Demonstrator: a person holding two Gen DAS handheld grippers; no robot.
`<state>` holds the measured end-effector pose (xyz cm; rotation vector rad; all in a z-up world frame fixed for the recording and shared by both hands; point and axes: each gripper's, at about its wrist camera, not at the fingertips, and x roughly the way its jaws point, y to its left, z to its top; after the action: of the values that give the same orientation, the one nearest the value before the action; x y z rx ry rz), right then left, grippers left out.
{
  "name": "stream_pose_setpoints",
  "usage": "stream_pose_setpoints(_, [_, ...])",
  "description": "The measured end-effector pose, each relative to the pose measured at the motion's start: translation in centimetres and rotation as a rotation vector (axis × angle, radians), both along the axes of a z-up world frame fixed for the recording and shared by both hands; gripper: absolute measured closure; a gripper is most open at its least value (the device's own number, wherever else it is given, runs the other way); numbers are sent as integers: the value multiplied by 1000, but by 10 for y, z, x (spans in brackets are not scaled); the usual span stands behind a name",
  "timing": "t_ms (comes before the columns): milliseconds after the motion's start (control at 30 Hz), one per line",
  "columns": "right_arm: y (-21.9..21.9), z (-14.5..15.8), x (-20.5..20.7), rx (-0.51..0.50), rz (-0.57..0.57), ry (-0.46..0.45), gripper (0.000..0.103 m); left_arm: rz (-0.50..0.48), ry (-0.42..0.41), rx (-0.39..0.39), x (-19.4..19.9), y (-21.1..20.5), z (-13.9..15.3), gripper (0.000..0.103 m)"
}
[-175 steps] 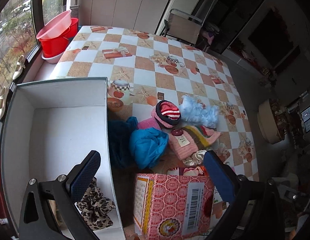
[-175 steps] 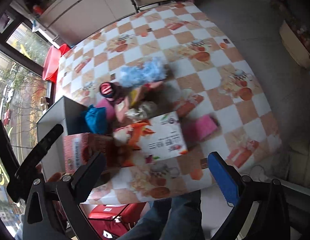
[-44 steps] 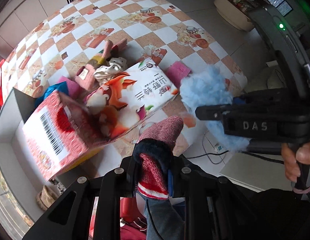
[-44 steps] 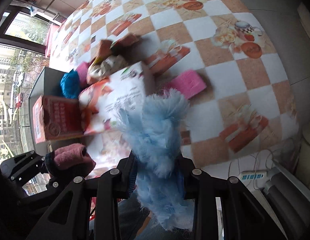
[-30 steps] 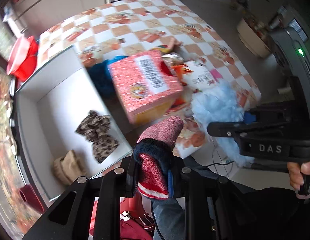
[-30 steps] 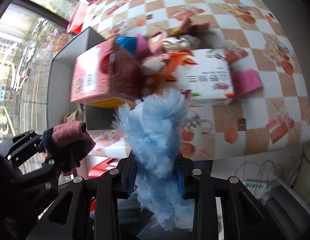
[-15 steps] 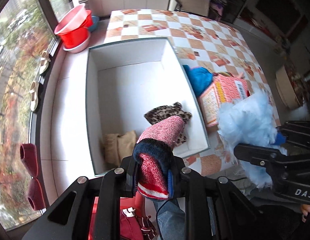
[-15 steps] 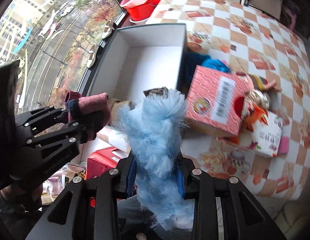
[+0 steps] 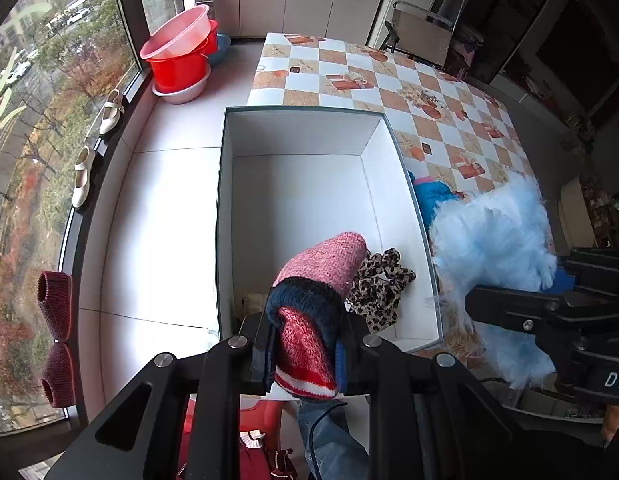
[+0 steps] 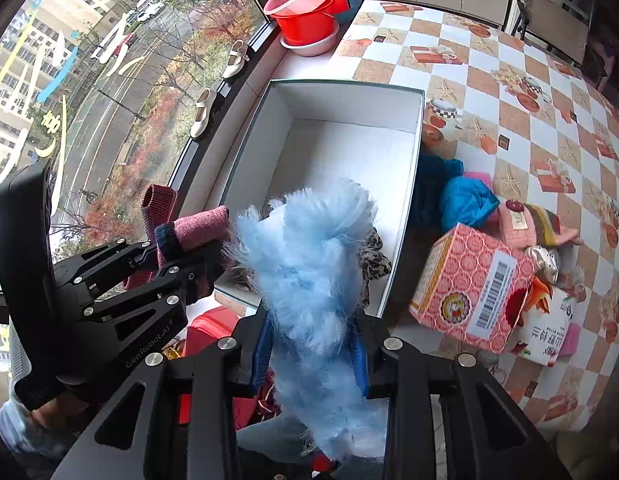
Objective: Organize soft objects
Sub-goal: 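Carry the knit hat and blue boa in both tools over the white box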
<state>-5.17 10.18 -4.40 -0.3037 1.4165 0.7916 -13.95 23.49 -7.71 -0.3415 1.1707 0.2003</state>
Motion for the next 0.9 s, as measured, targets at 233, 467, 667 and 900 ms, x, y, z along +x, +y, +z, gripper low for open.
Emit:
stream_pose_setpoints(233, [15, 4, 18, -1, -16, 2, 69, 15, -13, 11, 20, 8, 4, 80])
stream_pose_setpoints(467, [26, 8, 44, 13, -37, 4, 69, 37, -1, 9, 38, 15, 0, 79])
stream_pose_setpoints(667, [30, 6, 64, 18, -66, 22, 69, 53, 1, -5, 53, 19, -4, 79])
stream_pose_setpoints(900, [30, -2, 83, 5, -90, 54, 69, 80, 14, -7, 66, 25, -11, 79])
